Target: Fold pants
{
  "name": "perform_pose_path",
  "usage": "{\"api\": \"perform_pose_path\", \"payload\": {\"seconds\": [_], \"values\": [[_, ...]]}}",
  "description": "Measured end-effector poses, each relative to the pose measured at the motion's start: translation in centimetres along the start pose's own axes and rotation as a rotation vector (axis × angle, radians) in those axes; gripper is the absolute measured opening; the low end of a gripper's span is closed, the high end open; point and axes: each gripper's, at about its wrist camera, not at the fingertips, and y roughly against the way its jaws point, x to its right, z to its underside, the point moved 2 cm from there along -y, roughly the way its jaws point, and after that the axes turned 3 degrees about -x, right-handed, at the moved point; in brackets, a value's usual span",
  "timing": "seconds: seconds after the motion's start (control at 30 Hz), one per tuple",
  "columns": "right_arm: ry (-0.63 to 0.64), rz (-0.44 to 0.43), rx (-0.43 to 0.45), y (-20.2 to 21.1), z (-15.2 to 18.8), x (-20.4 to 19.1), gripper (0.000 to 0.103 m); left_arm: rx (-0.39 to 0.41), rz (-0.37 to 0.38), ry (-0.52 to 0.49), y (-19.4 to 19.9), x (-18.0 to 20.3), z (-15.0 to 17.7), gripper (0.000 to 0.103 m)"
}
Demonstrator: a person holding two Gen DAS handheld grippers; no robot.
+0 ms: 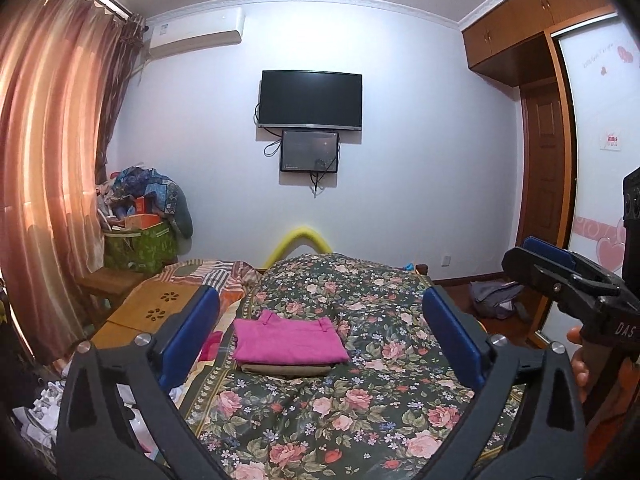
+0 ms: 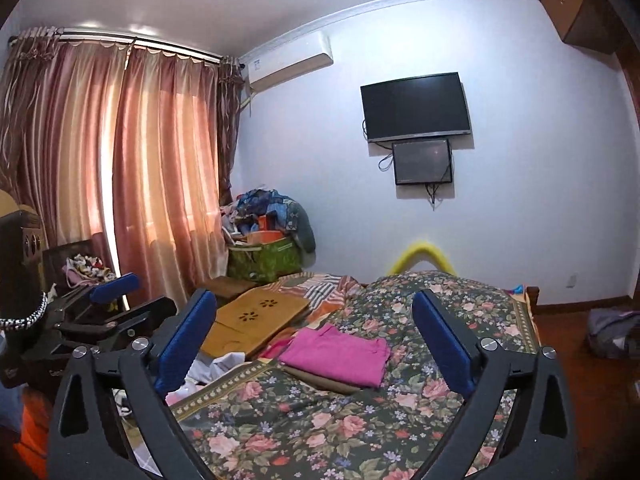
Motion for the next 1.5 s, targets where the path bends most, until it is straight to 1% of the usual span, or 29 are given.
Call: {"api": "perform_pose_path", "payload": {"seconds": [0.1, 0.5, 1.17, 1.5], "values": [[0.006, 0.02, 0.009, 0.1, 0.2, -0.2, 0.102, 0.003, -0.004, -0.003, 0.2, 0.1, 0.1, 0.103], [0.014, 0.043, 0.003, 0.3, 0.4, -0.2, 0.102, 0.007, 0.001, 0.001, 0.3, 0.3, 0.0, 0.103], [0.026, 0.059, -0.011, 0.5, 0.1, -0.6, 0.102, -0.021, 0.021, 0.041, -0.6, -0.7, 0.3, 0.103], [0.022, 0.067, -0.016, 0.4, 0.2, -0.4, 0.102, -0.021, 0.025, 0.033, -0.7, -0.7, 0.3, 0.103]]}}
